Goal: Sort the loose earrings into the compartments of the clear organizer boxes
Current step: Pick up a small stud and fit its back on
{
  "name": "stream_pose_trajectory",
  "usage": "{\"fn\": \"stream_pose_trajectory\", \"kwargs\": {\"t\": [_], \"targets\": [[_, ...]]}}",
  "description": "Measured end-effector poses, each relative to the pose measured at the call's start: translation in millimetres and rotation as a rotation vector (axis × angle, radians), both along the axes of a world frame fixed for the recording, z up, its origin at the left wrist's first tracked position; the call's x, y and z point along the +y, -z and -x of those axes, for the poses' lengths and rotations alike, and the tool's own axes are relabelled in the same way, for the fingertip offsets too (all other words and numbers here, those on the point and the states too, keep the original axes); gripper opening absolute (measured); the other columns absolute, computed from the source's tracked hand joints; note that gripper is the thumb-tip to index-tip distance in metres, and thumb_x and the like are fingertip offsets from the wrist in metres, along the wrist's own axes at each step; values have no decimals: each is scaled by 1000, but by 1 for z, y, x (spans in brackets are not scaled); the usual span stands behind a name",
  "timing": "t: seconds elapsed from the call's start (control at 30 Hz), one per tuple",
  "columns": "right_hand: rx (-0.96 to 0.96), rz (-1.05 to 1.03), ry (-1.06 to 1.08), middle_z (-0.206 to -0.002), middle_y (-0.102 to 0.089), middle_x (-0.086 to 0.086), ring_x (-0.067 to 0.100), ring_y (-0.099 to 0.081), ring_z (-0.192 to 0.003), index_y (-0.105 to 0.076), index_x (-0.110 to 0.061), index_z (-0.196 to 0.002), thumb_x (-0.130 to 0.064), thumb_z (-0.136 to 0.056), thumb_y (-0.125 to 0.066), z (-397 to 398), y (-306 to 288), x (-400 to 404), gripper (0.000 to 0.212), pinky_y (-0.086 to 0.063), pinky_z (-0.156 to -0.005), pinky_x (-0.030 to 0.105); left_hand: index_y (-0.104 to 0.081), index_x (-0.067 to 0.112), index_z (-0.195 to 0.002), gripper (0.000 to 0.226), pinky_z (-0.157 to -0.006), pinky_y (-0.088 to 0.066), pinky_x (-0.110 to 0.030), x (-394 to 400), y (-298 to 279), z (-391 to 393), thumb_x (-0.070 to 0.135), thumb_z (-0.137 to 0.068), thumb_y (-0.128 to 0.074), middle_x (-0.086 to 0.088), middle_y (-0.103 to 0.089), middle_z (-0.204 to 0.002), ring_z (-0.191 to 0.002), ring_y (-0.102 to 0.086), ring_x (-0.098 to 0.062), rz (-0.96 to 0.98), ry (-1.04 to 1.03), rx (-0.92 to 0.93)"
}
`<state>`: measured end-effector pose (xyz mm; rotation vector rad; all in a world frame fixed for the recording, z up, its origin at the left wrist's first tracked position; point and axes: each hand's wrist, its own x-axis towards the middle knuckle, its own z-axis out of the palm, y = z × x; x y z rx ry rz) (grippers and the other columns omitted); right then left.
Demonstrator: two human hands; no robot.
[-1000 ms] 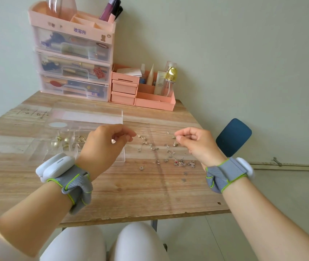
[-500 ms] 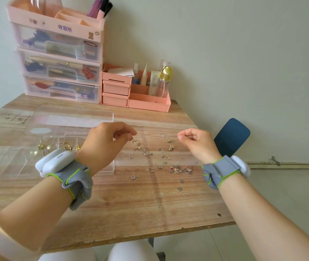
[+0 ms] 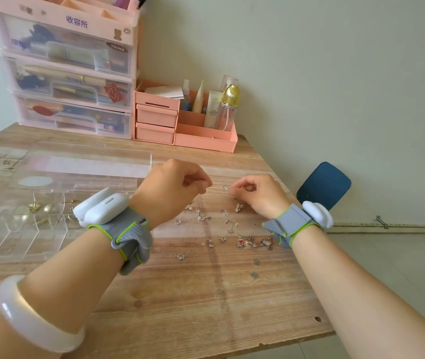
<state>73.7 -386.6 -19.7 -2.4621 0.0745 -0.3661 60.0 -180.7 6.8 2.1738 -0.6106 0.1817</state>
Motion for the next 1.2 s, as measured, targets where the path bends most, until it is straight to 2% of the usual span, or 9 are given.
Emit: {"fn": "stream_pose_trajectory", "kwargs": {"t": [0.1, 0.2, 0.27, 0.4, 0.5, 0.57, 0.8, 0.97, 1.2], "targets": [[16, 33, -12, -59, -54, -12, 1, -44, -58, -71, -16, -78, -22, -78, -72, -2, -1, -1, 7, -32, -55, 13, -70, 22, -89, 14, -70, -44, -10, 1, 1, 1, 18, -87, -57, 7, -69, -82, -81, -61, -7, 12, 4, -3], [35, -36, -3, -61, -57, -8, 2, -45, -56, -69, -18, -72, -20, -79, -72, -3, -3, -2, 7, -34, -57, 18, -70, 23, -87, 14, -66, -42, -5, 3, 2, 2, 18, -87, -57, 12, -68, -78, -75, -59, 1, 30, -2, -26], [26, -188, -37, -64, -61, -4, 0, -50, -52, -64, -20, -69, -15, -82, -68, 3, -9, 2, 14, -39, -56, 15, -70, 23, -86, 13, -68, -41, -5, 6, 2, 2, 18, -87, -58, 13, -68, -77, -75, -60, 1, 41, -10, -44], [75, -590, -180, -67, -65, -3, -1, -52, -54, -62, -13, -76, -9, -86, -62, 19, -23, 19, 11, -32, -43, 12, -70, 24, -84, 11, -66, -39, -2, 9, 1, 3, 18, -84, -61, 12, -67, -77, -76, -59, 0, 67, -17, -55], [150, -847, -302, -65, -66, -1, 2, -53, -55, -61, -8, -80, -9, -79, -62, 25, -26, 34, 2, -32, -43, 14, -69, 25, -87, 7, -70, -41, -7, 13, 1, 3, 22, -81, -65, 14, -66, -77, -77, -60, -2, 91, -9, -52], [175, -932, -362, -64, -66, 0, 3, -52, -55, -60, -7, -81, -13, -72, -61, 28, -28, 40, 11, -32, -42, 13, -66, 26, -88, 11, -69, -44, -10, 13, 1, 4, 25, -78, -69, 12, -67, -77, -74, -61, -4, 136, 7, -12], [120, -938, -398, -62, -51, -8, 4, -39, -57, -62, -13, -74, -22, -67, -67, 29, -24, 43, 13, -24, -42, 16, -53, 19, -87, 33, -67, -51, -24, 8, -2, 11, 20, -66, -78, 6, -71, -75, -65, -61, -1, 396, 66, 117], [102, -925, -401, -61, -49, -9, 2, -38, -54, -68, -20, -66, -29, -59, -71, 28, -19, 44, 12, -23, -41, 15, -52, 21, -84, 31, -72, -55, -33, 4, 1, 15, 20, -67, -78, 5, -69, -72, -66, -64, -6, 394, 47, 80], [83, -842, -393, -58, -53, -11, 2, -38, -52, -64, -12, -78, -24, -66, -66, 28, -19, 46, 17, -23, -40, 15, -58, 22, -81, 17, -70, -55, -33, 2, 1, 15, 18, -73, -73, 4, -65, -74, -67, -63, -9, 331, 33, 29]]}}
